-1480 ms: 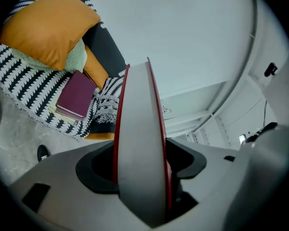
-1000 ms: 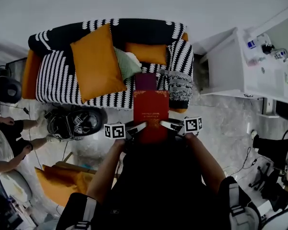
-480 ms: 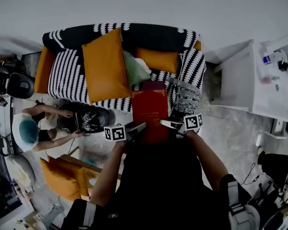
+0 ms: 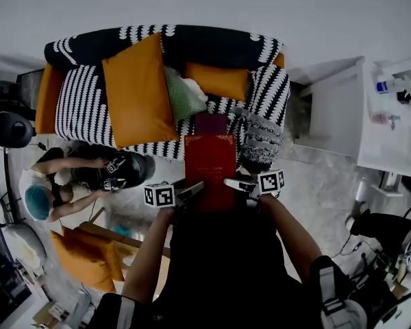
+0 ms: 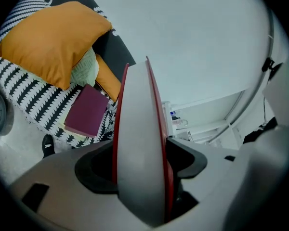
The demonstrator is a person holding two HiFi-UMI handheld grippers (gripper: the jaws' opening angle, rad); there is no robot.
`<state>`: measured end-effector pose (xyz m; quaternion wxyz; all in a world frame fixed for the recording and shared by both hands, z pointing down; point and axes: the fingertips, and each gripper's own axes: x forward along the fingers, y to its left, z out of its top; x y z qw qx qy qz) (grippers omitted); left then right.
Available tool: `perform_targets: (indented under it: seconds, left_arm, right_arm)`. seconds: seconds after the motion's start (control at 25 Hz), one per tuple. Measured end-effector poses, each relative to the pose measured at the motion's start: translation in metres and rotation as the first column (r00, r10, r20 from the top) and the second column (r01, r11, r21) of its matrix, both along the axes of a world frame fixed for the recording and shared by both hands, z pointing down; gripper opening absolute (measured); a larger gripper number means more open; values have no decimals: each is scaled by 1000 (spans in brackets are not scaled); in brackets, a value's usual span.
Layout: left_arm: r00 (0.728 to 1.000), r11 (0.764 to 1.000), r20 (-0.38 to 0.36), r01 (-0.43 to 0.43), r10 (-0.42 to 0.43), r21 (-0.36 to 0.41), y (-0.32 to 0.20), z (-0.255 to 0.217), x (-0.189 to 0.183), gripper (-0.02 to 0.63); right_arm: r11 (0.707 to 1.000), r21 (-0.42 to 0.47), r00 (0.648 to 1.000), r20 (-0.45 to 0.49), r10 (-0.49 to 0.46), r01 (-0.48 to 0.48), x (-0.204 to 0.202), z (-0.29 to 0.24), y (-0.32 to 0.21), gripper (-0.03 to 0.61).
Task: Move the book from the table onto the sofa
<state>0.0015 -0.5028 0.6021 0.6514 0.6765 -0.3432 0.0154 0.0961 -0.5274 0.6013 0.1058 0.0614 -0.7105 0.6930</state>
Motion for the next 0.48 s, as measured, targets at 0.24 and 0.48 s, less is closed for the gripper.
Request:
perform_targets:
  seconds: [0.24, 0.48]
  left_arm:
    - [995, 996, -25, -93, 93, -4, -22, 33, 5, 314]
    - [984, 984, -4, -177, 177, -2, -44, 108, -1, 328]
  right_arm:
    - [1000, -26, 997, -79, -9, 7, 1, 34, -13, 250]
    - [999, -41, 988, -152, 4, -10, -6, 107, -28, 250]
